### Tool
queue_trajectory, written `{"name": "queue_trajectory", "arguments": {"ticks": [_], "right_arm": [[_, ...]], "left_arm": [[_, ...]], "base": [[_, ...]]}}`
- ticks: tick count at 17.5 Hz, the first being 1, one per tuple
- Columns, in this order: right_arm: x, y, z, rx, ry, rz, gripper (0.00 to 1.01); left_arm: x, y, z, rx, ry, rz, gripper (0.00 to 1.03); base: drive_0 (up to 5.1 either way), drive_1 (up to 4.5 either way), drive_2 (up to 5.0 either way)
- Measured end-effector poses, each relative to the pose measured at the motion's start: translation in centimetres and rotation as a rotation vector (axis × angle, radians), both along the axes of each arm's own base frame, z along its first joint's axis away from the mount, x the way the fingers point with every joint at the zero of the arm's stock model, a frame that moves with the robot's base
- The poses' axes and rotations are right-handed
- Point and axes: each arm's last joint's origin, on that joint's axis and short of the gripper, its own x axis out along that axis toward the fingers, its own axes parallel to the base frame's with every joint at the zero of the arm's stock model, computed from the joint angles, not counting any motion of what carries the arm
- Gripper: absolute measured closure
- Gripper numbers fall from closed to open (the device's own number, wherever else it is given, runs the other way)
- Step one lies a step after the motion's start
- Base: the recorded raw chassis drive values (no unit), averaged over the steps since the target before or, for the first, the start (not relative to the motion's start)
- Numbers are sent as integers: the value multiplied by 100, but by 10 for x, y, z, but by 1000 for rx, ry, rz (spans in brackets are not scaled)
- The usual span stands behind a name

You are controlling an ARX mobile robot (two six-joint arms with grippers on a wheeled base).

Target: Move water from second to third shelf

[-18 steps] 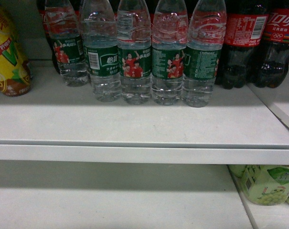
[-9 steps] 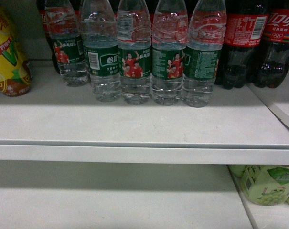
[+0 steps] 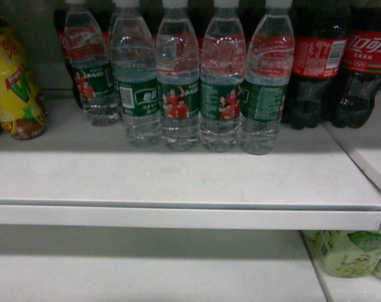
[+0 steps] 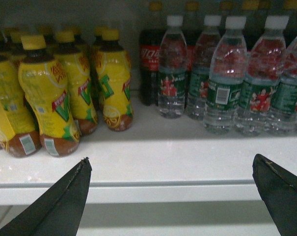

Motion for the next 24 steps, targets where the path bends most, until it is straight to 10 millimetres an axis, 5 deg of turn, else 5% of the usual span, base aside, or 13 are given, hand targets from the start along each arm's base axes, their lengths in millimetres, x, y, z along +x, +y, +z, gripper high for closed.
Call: {"name": "queue_trajectory", "arguments": {"ticks": [24], "right_arm": [[-1, 0, 3, 5, -11, -5, 63]], "left_arm": [[0, 0, 1, 0, -5, -1, 5]], "base": [[-55, 34, 34]]}}
